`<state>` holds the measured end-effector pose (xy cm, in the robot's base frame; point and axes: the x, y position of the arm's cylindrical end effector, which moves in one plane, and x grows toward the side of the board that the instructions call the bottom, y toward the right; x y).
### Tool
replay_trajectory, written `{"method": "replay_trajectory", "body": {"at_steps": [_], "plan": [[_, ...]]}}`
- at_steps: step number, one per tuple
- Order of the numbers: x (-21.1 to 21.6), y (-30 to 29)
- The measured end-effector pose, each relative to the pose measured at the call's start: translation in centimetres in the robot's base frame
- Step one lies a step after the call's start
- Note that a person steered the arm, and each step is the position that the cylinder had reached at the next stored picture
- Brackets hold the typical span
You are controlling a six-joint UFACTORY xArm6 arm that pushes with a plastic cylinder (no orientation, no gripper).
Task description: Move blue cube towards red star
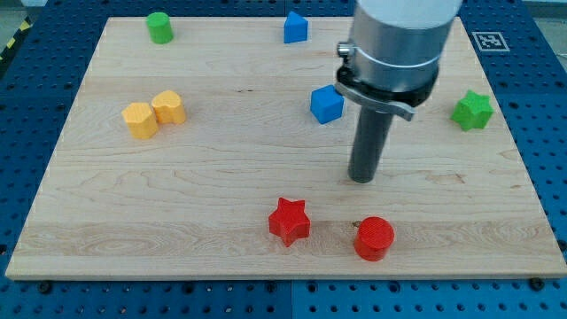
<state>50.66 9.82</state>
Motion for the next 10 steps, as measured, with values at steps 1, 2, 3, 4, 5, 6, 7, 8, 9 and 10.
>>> {"method": "replay_trajectory", "body": {"at_steps": [1,2,3,4,5,6,7,8,9,10], "plan": [[0.0,2.5],[-1.8,3.9],[-7.0,4.2],[-11.7,3.7],[-13.5,1.0],[-11.9,-3.3],[-10.9,-5.3],[-10.5,-8.0],[-9.8,-10.7],[-10.3,-11.9]]}}
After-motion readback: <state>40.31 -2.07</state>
